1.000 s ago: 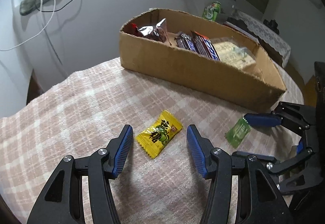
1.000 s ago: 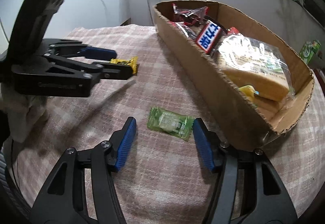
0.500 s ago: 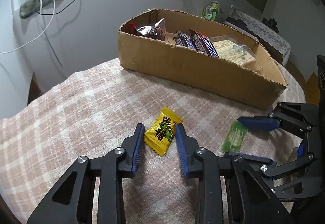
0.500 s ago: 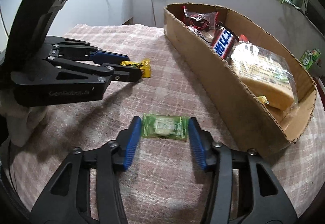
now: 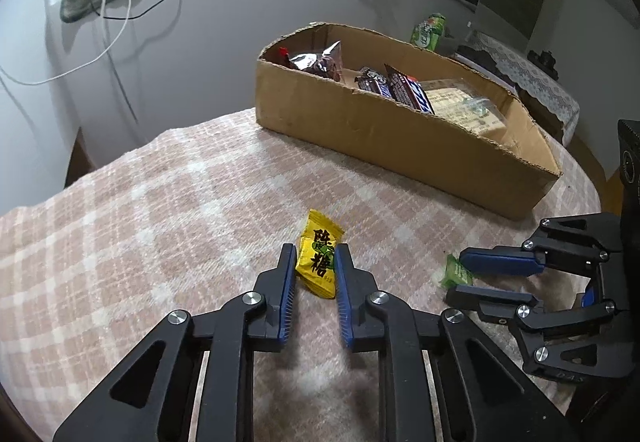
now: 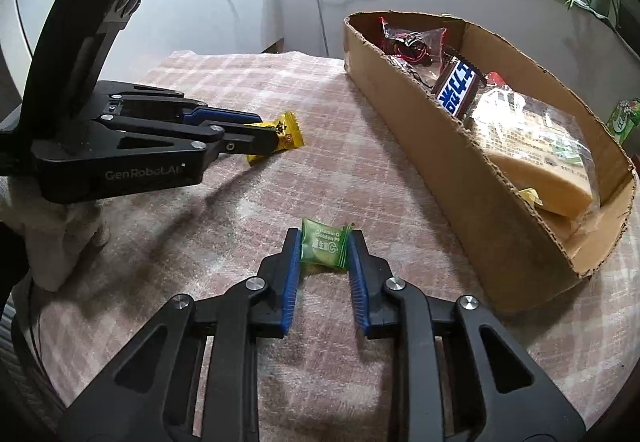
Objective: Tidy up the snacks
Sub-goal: 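Grasp the yellow candy with the left gripper while the right gripper grasps the green candy, then carry the yellow candy and green candy over the box, then open both grippers to drop the yellow and green candies into the box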
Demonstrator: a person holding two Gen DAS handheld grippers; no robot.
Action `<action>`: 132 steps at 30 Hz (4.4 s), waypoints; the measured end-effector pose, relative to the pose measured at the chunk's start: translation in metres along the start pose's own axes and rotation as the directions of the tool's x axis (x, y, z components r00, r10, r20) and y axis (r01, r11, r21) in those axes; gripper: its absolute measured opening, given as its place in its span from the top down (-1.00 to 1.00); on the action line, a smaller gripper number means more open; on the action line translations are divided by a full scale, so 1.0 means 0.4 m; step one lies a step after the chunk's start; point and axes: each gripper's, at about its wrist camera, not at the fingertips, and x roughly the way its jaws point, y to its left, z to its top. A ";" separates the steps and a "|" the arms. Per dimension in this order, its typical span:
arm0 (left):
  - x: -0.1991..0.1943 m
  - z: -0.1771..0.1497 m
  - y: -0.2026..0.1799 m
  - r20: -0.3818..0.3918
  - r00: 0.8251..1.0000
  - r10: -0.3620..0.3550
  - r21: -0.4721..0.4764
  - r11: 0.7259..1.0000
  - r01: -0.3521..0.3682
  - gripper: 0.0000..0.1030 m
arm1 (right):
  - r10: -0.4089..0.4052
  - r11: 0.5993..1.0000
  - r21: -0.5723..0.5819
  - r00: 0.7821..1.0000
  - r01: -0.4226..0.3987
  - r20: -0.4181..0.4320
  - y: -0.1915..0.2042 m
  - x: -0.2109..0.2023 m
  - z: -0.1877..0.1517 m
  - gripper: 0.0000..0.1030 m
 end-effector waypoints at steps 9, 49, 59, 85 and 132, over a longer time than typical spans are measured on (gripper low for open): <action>0.003 0.000 0.027 -0.009 0.999 -0.033 -0.076 0.997 0.032 0.72 | 0.031 0.996 0.077 0.999 -0.032 0.007 -0.047 -0.017 -0.013 0.87; -0.071 0.081 -0.048 0.062 0.996 0.062 -0.063 0.996 -0.059 0.83 | 0.072 0.993 0.077 0.980 -0.088 0.185 -0.155 -0.228 0.028 0.91; 0.072 0.060 -0.068 -0.083 0.986 0.147 0.027 0.989 -0.145 0.28 | 0.078 0.992 0.084 0.980 -0.095 0.184 -0.177 -0.253 0.001 0.91; -0.088 0.152 -0.096 0.099 0.991 0.095 -0.064 0.994 -0.089 0.81 | 0.045 0.996 0.067 0.966 -0.064 0.255 -0.261 -0.321 0.066 0.91; 0.016 0.294 -0.272 0.144 0.989 0.044 0.020 0.999 -0.047 0.70 | 0.076 0.995 0.051 0.994 -0.080 0.074 -0.429 -0.043 0.335 0.42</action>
